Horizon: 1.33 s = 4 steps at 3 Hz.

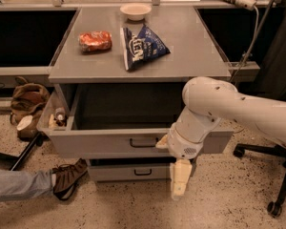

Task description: Close top drawer

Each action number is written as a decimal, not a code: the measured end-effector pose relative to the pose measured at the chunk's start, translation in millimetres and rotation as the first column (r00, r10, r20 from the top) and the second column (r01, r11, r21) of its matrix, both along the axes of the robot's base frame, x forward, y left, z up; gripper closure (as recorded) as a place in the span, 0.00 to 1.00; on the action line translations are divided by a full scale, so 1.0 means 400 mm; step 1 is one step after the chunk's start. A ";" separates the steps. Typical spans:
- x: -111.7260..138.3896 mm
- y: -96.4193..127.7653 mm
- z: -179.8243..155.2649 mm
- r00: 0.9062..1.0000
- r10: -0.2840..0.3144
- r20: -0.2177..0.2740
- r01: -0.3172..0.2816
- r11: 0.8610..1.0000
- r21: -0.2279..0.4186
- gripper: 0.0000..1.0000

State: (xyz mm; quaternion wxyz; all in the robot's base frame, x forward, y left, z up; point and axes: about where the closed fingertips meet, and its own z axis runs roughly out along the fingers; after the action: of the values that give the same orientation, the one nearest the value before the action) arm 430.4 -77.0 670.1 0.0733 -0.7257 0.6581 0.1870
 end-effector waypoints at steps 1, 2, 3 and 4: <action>0.121 -0.012 -0.022 1.000 0.003 -0.006 -0.003 1.000 0.009 0.00; 0.195 -0.008 -0.027 1.000 0.010 -0.008 -0.010 1.000 0.006 0.00; 0.195 -0.008 -0.027 1.000 0.010 -0.008 -0.010 1.000 0.006 0.00; 0.250 -0.017 -0.024 1.000 -0.013 0.001 0.013 1.000 0.012 0.00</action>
Offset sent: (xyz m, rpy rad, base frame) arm 0.1677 0.0239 -0.0152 -0.0072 0.0098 0.0460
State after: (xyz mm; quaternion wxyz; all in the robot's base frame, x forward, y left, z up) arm 530.2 -84.0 660.7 0.0792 -0.7210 0.6617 0.1898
